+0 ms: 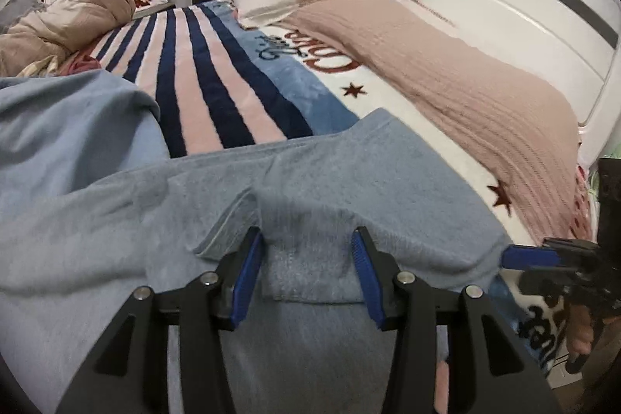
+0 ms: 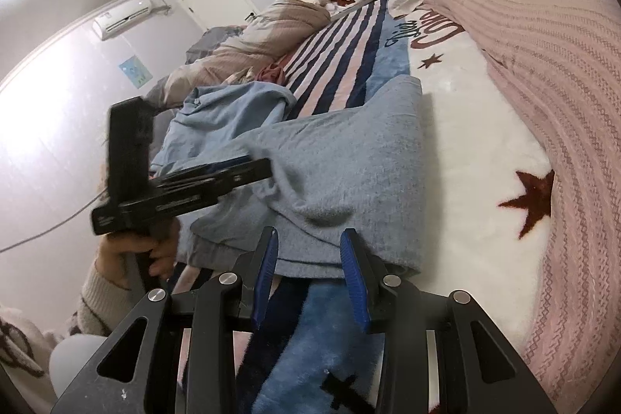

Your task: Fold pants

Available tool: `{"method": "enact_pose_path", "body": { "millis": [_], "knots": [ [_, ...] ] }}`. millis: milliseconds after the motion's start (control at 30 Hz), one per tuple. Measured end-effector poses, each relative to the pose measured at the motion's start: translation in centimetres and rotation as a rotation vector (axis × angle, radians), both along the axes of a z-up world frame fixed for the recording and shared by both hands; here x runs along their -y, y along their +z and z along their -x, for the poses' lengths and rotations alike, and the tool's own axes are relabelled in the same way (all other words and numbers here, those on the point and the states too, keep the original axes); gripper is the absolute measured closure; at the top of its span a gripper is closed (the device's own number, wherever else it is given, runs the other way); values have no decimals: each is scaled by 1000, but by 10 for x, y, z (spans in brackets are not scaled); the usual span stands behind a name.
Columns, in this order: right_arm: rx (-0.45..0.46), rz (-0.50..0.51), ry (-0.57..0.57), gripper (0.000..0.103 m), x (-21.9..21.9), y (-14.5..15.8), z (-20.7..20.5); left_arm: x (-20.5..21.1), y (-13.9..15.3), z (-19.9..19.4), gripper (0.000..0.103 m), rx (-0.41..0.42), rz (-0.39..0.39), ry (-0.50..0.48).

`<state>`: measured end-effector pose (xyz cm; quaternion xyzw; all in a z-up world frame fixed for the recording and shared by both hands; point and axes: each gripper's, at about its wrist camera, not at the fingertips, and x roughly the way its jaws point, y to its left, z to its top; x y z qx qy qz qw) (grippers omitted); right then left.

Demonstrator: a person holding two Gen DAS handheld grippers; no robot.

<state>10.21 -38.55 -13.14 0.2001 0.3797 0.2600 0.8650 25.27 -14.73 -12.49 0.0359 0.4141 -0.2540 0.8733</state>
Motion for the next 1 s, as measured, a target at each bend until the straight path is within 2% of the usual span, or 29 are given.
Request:
{"method": "enact_pose_path", "body": {
  "millis": [100, 167, 300, 367, 400, 467, 567, 733, 1000],
  "knots": [
    [4, 5, 1, 73, 0, 1, 1, 1, -8, -3, 59, -11, -23, 10],
    [2, 4, 1, 73, 1, 1, 2, -1, -11, 0, 53, -16, -28, 19],
    [-8, 2, 1, 73, 0, -1, 2, -4, -14, 4, 52, -60, 7, 42],
    [-14, -4, 0, 73, -2, -3, 0, -3, -14, 7, 67, -61, 13, 37],
    [-16, -8, 1, 73, -2, -3, -1, -3, -13, 8, 71, -58, 15, 37],
    [-16, -13, 1, 73, -3, -4, -2, -4, -12, 9, 85, -60, 50, 37],
    [-14, -12, -2, 73, -4, -2, -2, -4, -8, 14, 94, -39, 67, 35],
    [-11, -5, -11, 73, 0, 0, 3, -15, 9, 32, 95, 22, 87, 63],
    [-10, -2, -26, 73, 4, 5, 8, -52, 15, 67, 95, -21, 70, 126]
  ]
}}
